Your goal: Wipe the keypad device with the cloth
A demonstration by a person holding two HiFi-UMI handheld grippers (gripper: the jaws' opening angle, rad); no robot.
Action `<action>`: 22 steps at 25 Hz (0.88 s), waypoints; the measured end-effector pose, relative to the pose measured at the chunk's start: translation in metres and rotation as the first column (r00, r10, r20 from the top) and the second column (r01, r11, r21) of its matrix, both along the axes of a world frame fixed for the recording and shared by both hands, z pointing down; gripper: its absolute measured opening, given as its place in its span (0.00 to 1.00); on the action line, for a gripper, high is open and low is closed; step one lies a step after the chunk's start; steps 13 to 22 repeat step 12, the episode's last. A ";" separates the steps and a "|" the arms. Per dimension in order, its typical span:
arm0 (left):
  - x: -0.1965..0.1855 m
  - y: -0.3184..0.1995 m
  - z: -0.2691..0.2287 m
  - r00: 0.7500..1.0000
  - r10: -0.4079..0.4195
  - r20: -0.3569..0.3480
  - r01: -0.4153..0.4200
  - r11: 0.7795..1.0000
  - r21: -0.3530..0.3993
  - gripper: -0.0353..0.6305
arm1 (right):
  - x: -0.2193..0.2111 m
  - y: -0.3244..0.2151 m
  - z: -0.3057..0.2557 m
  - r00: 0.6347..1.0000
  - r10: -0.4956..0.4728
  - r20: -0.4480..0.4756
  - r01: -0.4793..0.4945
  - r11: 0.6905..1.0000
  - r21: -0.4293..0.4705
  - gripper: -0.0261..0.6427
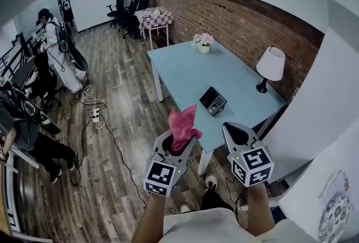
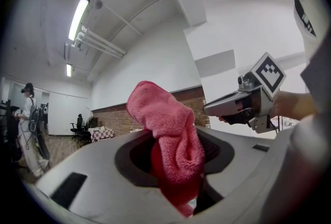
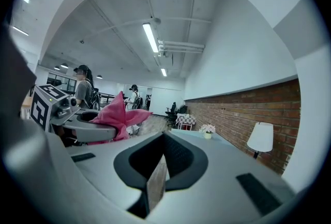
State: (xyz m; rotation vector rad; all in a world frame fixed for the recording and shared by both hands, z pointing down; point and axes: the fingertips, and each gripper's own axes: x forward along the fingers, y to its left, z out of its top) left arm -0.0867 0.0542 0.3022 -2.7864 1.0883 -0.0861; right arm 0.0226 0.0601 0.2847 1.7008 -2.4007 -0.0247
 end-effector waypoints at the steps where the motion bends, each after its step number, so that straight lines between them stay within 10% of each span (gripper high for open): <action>1: 0.000 0.000 0.000 1.000 0.000 0.001 0.000 1.000 0.001 0.37 | 0.000 0.000 0.001 1.000 0.001 -0.001 -0.001 1.000 -0.001 0.07; 22: 0.019 -0.004 0.002 0.999 0.030 0.013 -0.031 1.000 0.008 0.37 | 0.009 -0.008 0.007 1.000 -0.005 0.000 0.005 1.000 0.010 0.07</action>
